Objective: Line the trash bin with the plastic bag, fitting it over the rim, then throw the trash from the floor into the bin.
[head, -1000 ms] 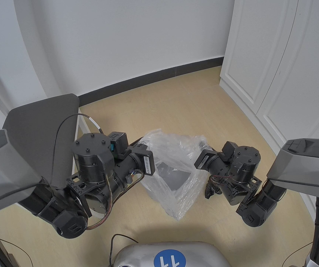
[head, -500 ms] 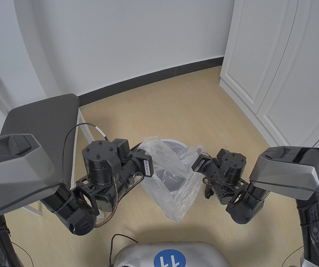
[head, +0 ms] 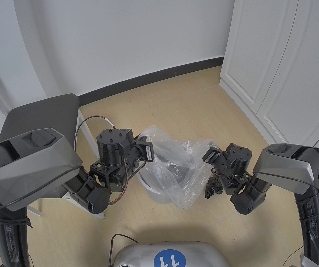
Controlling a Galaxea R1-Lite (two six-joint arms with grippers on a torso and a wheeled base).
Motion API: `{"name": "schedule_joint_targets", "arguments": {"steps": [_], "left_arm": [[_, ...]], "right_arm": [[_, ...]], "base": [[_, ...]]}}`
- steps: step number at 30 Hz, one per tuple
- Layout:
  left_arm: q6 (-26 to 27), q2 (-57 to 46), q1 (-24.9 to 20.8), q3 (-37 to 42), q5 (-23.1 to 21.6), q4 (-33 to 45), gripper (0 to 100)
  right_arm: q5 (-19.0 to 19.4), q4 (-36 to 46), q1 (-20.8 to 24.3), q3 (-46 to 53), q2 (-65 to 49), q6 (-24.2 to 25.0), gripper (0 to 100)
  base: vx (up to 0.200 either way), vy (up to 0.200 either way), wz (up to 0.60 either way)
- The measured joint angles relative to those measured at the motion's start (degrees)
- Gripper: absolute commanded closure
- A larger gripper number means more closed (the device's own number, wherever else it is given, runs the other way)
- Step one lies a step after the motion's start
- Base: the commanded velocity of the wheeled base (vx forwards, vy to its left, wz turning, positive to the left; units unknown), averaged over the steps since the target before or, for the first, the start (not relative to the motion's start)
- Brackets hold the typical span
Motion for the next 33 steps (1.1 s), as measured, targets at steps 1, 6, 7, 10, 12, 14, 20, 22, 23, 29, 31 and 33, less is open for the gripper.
{"name": "schedule_joint_targets", "arguments": {"steps": [1, 6, 7, 10, 12, 14, 20, 22, 23, 29, 31, 33], "left_arm": [[-0.2, 0.8, 0.3, -1.2, -0.2, 0.7, 100], [-1.7, 3.9, 1.4, -6.4, -0.4, 2.6, 100], [-1.9, 4.6, 1.6, -7.5, -0.4, 3.2, 100], [-2.2, 5.9, 2.3, -10.4, -0.4, 4.4, 100], [-2.7, 6.9, 3.1, -12.5, -0.5, 5.7, 100], [-3.2, 7.8, 4.2, -14.1, -0.5, 6.4, 100], [-6.1, 9.7, 6.6, -15.8, -0.5, 6.9, 100], [-7.3, 10.5, 7.1, -15.9, -0.4, 7.0, 100], [-7.8, 10.9, 7.2, -15.9, -0.5, 7.1, 100], [-8.9, 13.7, 7.5, -16.1, -0.4, 7.1, 100], [-9.2, 14.6, 7.3, -16.1, -0.5, 7.1, 100], [-9.6, 15.4, 7.3, -16.1, -0.4, 7.0, 100]], "right_arm": [[0.0, 0.1, -0.4, -0.3, 0.0, 0.0, 100], [0.0, 0.3, -1.8, -1.5, 0.2, 0.5, 100], [0.0, 0.3, -2.0, -1.8, 0.2, 0.7, 100], [0.0, 0.3, -2.3, -2.5, 0.2, 1.3, 100], [-0.3, 0.3, -2.4, -3.2, 0.3, 1.9, 100], [-0.8, 0.5, -2.4, -4.0, 0.5, 2.5, 100], [-3.2, 3.1, -2.5, -7.1, 1.5, 3.5, 100], [-3.3, 3.3, -2.5, -7.6, 1.8, 3.7, 100], [-3.4, 3.3, -2.5, -7.8, 1.9, 3.8, 100], [-3.6, 3.4, -2.7, -8.1, 2.1, 3.9, 100], [-3.7, 3.5, -2.9, -8.1, 2.1, 3.9, 100], [-3.7, 3.6, -3.0, -8.1, 2.2, 3.9, 100]], "base": [[0.000, 0.000, 0.00], [0.000, 0.000, 0.00], [0.000, 0.000, 0.00], [0.000, 0.000, 0.00], [0.000, 0.000, 0.00], [0.000, 0.000, 0.00], [0.000, 0.000, 0.00], [0.000, 0.000, 0.00], [0.000, 0.000, 0.00], [0.000, 0.000, 0.00], [0.000, 0.000, 0.00], [0.000, 0.000, 0.00]]}}
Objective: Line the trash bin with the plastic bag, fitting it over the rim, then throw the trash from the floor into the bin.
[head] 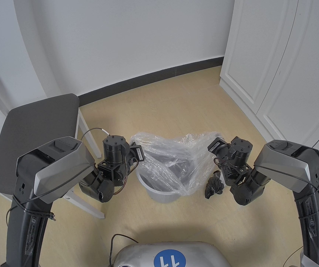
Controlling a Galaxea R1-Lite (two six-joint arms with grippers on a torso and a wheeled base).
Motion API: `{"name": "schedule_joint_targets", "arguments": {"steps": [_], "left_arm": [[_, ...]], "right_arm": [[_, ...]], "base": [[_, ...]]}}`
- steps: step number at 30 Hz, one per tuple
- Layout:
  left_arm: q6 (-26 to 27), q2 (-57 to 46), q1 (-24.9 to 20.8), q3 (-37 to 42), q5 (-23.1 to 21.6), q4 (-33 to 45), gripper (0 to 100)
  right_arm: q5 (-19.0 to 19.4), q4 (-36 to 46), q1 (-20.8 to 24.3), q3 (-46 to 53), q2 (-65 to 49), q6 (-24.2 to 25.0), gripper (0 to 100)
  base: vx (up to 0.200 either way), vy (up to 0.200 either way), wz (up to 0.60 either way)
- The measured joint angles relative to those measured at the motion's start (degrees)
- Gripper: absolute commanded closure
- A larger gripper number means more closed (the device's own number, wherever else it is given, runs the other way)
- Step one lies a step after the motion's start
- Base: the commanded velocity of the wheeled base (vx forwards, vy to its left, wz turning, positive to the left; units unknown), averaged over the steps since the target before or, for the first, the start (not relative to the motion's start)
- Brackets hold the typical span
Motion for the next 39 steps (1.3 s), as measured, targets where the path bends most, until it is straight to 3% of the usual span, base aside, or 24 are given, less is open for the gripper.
{"name": "schedule_joint_targets", "arguments": {"steps": [9, 14, 30, 39], "left_arm": [[-1.1, 2.6, -0.2, -0.9, 0.1, 0.0, 100], [-1.0, 1.5, 0.1, 0.1, 0.2, 0.5, 100], [-0.3, -8.4, 2.3, 14.9, -0.1, 7.1, 100], [2.5, -12.2, 2.4, 20.7, -0.2, 8.3, 100]], "right_arm": [[-0.1, 1.0, -0.3, 0.1, -0.3, -0.3, 100], [-1.6, 6.6, -0.4, 0.5, -1.6, -0.8, 100], [-2.4, 24.8, -2.6, 6.2, -13.0, -2.3, 100], [-2.3, 26.4, -2.3, 9.3, -15.4, -5.9, 100]], "base": [[0.000, 0.000, 0.00], [0.000, 0.000, 0.00], [0.000, 0.000, 0.00], [0.000, 0.000, 0.00]]}}
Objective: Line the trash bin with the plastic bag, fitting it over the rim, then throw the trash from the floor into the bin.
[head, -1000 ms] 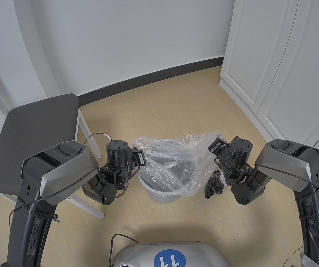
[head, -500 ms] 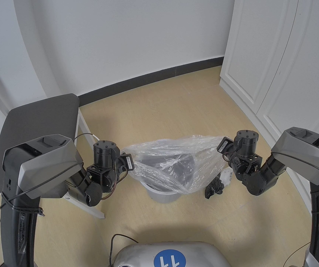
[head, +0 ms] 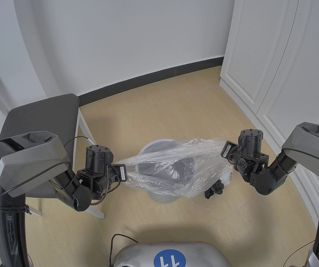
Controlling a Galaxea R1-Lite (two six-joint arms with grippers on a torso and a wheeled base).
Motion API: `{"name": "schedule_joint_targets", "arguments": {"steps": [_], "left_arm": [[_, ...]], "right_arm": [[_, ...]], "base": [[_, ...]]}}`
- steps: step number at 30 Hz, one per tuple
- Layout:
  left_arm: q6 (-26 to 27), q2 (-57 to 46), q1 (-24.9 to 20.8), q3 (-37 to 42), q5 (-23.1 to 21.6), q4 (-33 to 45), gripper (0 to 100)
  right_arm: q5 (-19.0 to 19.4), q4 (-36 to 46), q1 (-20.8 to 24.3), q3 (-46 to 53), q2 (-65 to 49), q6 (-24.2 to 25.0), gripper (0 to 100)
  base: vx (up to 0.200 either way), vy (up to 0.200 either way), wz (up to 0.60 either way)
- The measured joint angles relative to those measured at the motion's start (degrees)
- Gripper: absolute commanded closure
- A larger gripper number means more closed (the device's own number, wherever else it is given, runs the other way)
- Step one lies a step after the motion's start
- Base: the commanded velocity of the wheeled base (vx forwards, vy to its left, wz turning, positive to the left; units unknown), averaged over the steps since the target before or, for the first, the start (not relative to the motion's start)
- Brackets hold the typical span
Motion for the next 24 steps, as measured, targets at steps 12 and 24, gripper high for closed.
{"name": "schedule_joint_targets", "arguments": {"steps": [12, 24], "left_arm": [[0.7, -3.1, -0.3, 4.9, -0.4, 0.1, 100], [3.4, -5.4, -0.5, 9.2, -0.8, 0.0, 100]], "right_arm": [[0.0, 9.8, 0.9, 5.0, -6.1, -2.1, 100], [0.4, 17.9, 1.9, 6.8, -11.7, -2.5, 100]], "base": [[0.000, 0.000, 0.00], [0.000, 0.000, 0.00]]}}
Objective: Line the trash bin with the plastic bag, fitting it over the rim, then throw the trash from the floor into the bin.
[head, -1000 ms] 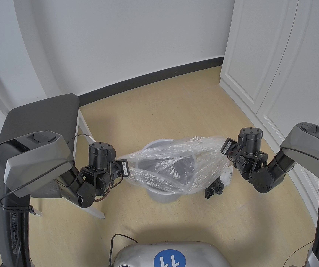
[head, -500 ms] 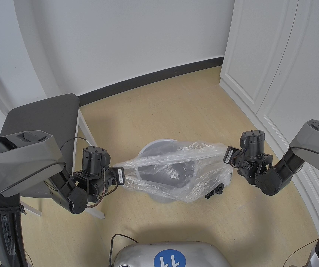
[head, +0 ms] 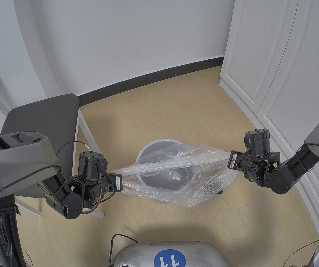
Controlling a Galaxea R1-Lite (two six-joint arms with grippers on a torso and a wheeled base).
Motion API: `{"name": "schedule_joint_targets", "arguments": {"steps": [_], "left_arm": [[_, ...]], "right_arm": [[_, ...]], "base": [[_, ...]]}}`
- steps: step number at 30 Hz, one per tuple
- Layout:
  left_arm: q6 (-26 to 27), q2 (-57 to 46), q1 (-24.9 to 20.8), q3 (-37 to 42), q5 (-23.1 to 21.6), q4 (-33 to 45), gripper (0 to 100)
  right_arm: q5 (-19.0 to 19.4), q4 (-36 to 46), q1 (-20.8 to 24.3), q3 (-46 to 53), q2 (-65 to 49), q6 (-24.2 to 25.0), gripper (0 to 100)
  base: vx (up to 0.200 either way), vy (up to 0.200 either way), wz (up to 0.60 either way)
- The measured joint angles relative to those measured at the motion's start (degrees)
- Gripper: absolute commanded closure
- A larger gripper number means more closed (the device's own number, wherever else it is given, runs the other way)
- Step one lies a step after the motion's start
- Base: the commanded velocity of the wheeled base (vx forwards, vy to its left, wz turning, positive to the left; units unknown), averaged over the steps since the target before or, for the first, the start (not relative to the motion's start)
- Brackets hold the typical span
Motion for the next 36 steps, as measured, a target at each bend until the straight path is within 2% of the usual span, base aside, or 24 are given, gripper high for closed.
{"name": "schedule_joint_targets", "arguments": {"steps": [9, 18, 36], "left_arm": [[0.0, -0.6, 0.0, 1.0, 0.2, 0.1, 100], [0.6, 2.6, 0.0, -1.8, 0.3, 0.1, 100], [0.5, 10.4, 0.4, -17.6, 0.2, 8.4, 100]], "right_arm": [[0.0, 0.1, 1.0, 1.3, -0.7, -0.3, 100], [-0.6, -0.8, 1.9, -1.5, 4.7, 1.3, 100], [-2.5, -0.6, 0.8, -14.3, 17.5, 10.0, 100]], "base": [[0.000, 0.000, 0.00], [0.000, 0.000, 0.00], [0.000, 0.000, 0.00]]}}
